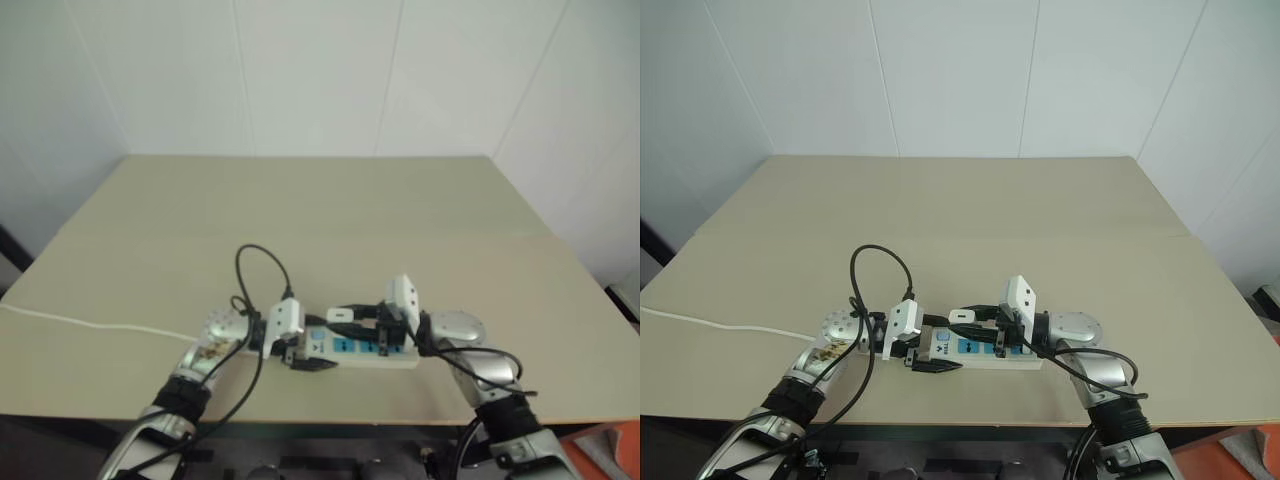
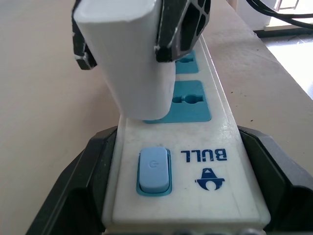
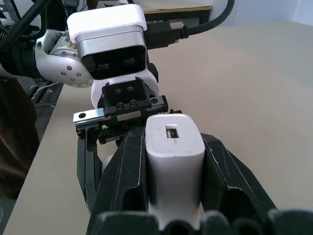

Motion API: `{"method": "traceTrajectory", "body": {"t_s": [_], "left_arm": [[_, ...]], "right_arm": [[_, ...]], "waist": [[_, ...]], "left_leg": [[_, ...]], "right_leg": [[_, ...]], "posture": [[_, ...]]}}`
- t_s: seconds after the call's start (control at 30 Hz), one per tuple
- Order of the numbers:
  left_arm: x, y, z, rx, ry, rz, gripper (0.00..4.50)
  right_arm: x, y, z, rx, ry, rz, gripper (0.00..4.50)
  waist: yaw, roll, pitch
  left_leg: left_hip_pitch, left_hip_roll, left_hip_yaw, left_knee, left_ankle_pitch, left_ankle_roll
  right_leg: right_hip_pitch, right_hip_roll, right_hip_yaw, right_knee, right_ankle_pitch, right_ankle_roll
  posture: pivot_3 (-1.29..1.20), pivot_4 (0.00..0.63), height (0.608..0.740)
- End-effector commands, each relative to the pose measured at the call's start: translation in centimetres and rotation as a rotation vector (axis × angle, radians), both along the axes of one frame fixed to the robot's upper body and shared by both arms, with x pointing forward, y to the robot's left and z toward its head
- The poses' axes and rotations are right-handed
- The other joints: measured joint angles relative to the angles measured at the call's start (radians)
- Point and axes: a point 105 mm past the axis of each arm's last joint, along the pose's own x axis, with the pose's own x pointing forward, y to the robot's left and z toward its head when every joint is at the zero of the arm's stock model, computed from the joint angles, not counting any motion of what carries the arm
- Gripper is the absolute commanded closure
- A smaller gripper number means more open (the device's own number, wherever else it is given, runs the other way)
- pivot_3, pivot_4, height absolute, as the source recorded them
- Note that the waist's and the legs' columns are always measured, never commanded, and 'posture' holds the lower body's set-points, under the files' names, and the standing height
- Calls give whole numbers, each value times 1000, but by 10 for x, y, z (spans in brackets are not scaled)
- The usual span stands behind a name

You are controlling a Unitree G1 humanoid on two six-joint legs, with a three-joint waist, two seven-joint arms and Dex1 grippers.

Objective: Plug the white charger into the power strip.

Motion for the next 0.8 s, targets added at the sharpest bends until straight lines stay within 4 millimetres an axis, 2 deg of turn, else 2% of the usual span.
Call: {"method": "traceTrajectory", "body": {"t_s": [0.03, 0.47, 0.8], "left_arm": [[-7, 14, -21, 95, 57, 5, 1206], [-7, 18, -21, 100, 54, 22, 1206], [-9, 23, -23, 105, 56, 46, 1206]], "right_arm": [[1, -25, -19, -95, 48, -44, 3350], [14, -50, -31, -178, 81, -84, 3350], [10, -67, -43, -212, 114, -111, 3350]], "waist": [[3, 0, 0], [6, 0, 0], [7, 0, 0]], "left_leg": [[0, 0, 0, 0, 0, 0], [1, 0, 0, -1, 0, 0], [2, 0, 0, -1, 0, 0]], "right_leg": [[0, 0, 0, 0, 0, 0], [2, 0, 0, -1, 0, 0], [3, 0, 0, -1, 0, 0]], "posture": [[0, 150, 740], [0, 150, 740], [0, 150, 740]]}}
